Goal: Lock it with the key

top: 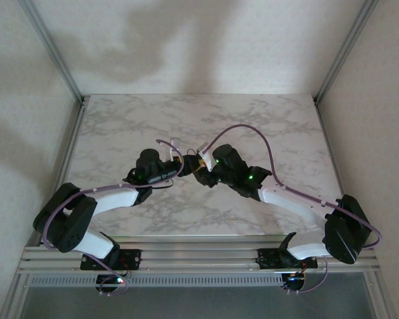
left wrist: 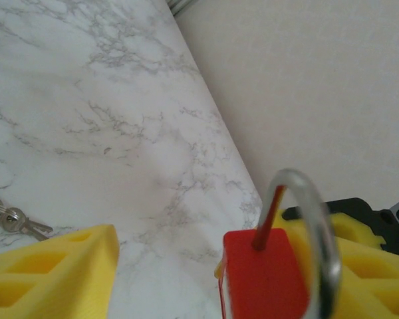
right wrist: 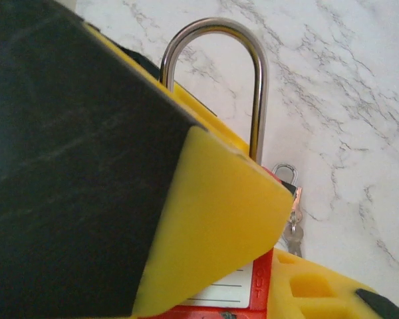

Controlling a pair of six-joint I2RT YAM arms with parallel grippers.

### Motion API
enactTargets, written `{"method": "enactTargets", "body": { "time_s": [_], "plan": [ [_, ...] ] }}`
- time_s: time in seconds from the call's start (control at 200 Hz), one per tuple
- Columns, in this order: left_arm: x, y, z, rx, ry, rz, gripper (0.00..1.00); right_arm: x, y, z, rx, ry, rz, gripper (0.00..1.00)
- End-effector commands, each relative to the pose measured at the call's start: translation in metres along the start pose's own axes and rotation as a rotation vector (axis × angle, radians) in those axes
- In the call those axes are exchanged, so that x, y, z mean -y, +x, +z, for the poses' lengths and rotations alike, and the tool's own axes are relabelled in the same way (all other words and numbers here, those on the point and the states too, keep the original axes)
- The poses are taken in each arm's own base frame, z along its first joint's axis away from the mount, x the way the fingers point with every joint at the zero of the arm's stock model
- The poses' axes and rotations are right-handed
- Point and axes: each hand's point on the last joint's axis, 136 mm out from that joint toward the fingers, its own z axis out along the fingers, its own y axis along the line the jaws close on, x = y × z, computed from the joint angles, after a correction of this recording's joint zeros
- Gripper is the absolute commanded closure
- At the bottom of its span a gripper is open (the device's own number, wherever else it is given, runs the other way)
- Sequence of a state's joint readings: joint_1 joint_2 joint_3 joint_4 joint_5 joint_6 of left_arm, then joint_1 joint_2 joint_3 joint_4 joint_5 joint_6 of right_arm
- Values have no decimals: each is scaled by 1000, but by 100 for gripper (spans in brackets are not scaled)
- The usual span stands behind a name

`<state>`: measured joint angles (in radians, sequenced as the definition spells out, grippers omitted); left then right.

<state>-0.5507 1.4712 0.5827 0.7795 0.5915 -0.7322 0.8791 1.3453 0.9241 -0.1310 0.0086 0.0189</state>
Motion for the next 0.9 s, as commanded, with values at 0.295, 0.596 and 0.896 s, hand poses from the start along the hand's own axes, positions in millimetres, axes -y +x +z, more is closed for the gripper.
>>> {"method": "enactTargets", "body": {
  "time_s": [0.295,0.596,0.896],
  "plan": [
    [9,7,12,-60,55,8,54,-4,-21,-4,43,22,-54,100],
    [6,9,14,-67,35,18,72,-5,-20,-4,38,24,-57,100],
    [5,11,17,-77,41,9,86,-6,-18,1,21,27,-49,100]
  ]
}}
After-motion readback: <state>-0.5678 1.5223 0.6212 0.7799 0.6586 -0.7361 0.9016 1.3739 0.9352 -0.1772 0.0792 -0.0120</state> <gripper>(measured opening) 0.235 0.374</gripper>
